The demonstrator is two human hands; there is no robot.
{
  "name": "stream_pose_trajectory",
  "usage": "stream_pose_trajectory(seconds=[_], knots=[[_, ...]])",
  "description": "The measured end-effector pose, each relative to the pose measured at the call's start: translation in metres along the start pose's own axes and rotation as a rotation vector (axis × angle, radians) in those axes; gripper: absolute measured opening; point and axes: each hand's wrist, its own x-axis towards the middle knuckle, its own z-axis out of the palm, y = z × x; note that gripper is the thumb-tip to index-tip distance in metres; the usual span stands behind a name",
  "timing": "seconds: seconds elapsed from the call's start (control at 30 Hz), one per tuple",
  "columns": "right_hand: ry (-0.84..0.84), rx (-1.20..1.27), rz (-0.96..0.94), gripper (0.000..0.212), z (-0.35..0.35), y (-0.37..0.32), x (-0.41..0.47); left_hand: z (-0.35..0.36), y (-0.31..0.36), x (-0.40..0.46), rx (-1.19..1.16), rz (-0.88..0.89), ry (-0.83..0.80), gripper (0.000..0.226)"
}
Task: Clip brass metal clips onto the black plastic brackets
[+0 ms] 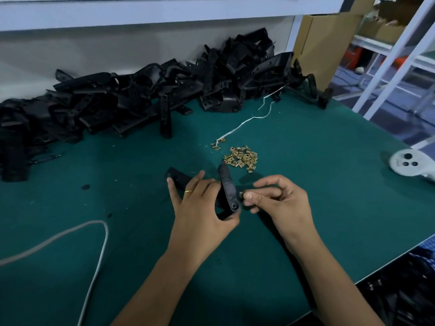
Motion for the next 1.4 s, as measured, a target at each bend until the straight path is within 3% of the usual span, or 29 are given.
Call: stream_pose_trajectory(seconds=[0.2, 0.57, 0.73, 0.9, 0.97, 1.07, 1.2, 1.4], knots=[[-0.055, -0.031, 0.04, 0.035, 0.001, -0.004, 0.0, -0.003, 0.001, 0.0, 0.01, 0.105, 0.015, 0.055], [-0.035, -0.053, 0.061, 0.037, 0.002, -0.003, 0.0, -0.004, 0.0, 0.0, 0.052, 0.105, 0.012, 0.06], [-0.01, -0.097, 0.06, 0.025, 0.013, -0.001, 0.001, -0.002, 0.0, 0.001, 0.142, 0.115, 0.037, 0.065], [-0.032, -0.202, -0.032, 0.006, 0.024, 0.008, 0.003, -0.003, 0.0, 0.002, 0.158, 0.013, 0.047, 0.061], [0.067, -0.344, -0.124, 0.005, 0.016, 0.01, 0.012, -0.004, 0.0, 0.003, 0.135, -0.044, 0.019, 0.063], [0.267, -0.811, -0.278, 0.011, 0.002, 0.011, 0.037, -0.003, -0.002, 0.003, 0.108, -0.06, 0.013, 0.068], [0.246, -1.145, -0.289, 0.022, 0.011, 0.017, 0.047, -0.004, -0.003, 0.004, 0.095, -0.07, -0.001, 0.076], [0.269, -1.226, -0.312, 0.024, 0.016, 0.014, 0.044, -0.006, -0.001, 0.004, 0.11, -0.071, -0.023, 0.074]])
